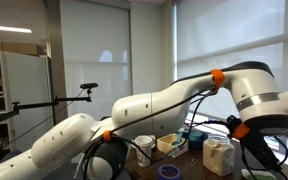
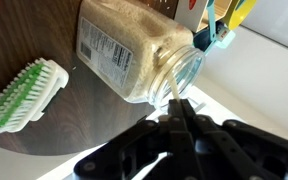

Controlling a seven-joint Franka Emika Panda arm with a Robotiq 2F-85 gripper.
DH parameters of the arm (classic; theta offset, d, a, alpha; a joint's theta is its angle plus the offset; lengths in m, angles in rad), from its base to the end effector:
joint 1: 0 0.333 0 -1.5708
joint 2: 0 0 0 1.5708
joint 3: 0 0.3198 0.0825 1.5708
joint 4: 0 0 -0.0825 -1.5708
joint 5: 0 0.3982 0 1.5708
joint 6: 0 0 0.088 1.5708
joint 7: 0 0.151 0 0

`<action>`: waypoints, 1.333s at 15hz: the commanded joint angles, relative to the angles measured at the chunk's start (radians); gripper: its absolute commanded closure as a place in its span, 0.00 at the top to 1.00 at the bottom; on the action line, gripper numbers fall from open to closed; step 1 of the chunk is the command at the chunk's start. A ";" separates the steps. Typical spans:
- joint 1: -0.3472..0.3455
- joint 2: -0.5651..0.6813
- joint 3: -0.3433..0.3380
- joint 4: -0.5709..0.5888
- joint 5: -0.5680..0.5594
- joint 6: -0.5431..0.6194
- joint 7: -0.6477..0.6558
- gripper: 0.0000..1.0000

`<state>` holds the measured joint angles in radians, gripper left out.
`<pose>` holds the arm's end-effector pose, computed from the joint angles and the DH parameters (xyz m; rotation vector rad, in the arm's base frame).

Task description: Use the white spoon to transfer some contents from the clear jar into the white cup on the plate

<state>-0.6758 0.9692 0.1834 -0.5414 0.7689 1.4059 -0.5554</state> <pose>0.7002 -0.3365 0.4607 -2.2706 -0.1008 -0.5086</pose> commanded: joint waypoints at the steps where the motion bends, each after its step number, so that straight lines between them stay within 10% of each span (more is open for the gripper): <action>1: -0.016 0.005 0.023 0.023 0.023 -0.021 0.004 0.01; 20: -0.091 0.040 0.116 0.013 0.093 -0.027 0.032 0.02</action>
<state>-0.7514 0.9926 0.2686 -0.5342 0.8219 1.4049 -0.5514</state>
